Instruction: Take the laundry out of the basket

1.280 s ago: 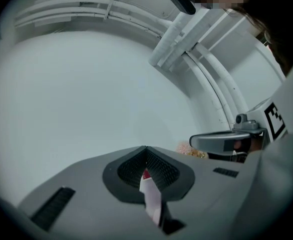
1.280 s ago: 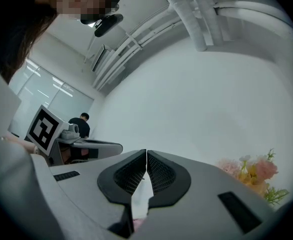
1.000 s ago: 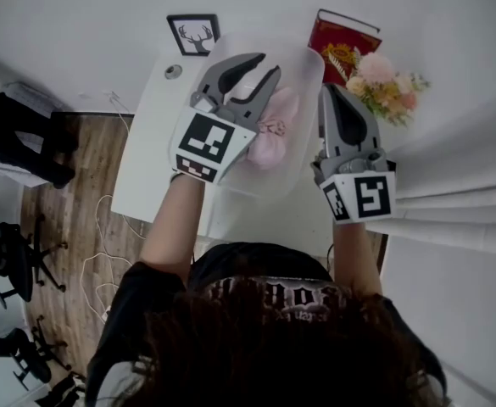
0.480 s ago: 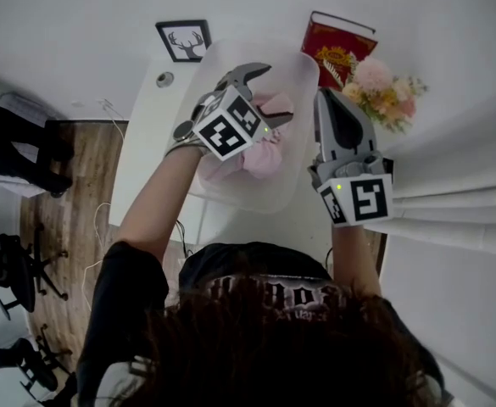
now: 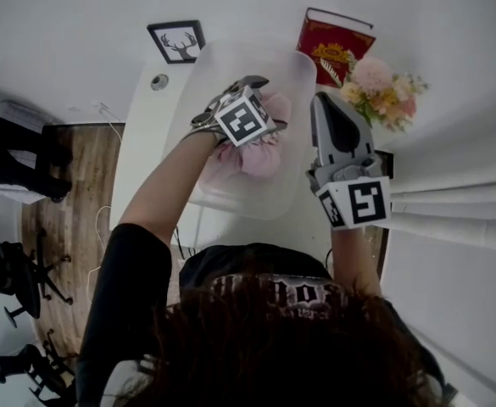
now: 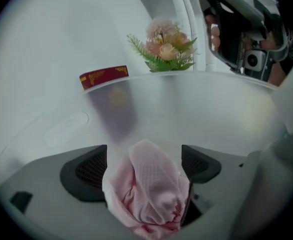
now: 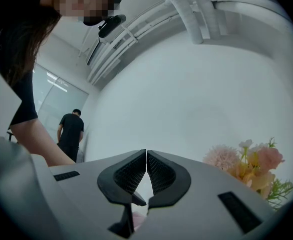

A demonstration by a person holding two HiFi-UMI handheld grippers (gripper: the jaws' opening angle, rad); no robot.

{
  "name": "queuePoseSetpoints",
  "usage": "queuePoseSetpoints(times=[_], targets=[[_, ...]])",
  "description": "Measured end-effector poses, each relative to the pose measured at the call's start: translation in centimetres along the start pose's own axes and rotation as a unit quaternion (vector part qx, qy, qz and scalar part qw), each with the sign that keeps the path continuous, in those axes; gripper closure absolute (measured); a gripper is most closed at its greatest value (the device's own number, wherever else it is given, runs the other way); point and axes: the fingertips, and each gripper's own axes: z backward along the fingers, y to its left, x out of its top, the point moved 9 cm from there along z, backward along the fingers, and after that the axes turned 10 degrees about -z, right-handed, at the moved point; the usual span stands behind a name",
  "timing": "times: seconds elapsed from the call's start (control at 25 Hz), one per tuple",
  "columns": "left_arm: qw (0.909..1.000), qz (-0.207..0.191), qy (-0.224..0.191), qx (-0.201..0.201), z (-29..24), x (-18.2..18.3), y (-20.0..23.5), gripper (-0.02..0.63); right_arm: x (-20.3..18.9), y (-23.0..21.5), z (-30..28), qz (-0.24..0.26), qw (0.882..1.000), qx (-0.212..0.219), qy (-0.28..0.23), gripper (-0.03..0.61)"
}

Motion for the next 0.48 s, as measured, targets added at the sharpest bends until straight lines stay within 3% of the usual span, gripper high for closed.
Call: queuePoseSetpoints(times=[0.16,0.36,0.48], targets=[[0.9993,0.024,0.022,-0.019,-2.0,-1.3,-0.2,0.161,0.0,-0.3,0.0,0.0,1.0,-0.005,0.0,0.549],[0.9974,0.009,0.067,-0.026,-3.4,-2.2,0.4,0.15,-0.1,-0.3,-0.1,0.007,1.0,-0.004,0.005,0.55],[0.9951,0.02,0.089,-0.039,-4.3,-3.0,0.6,0.138,-0.3,0.0,-0.2,0.006,1.0,0.0,0.01,0.551]])
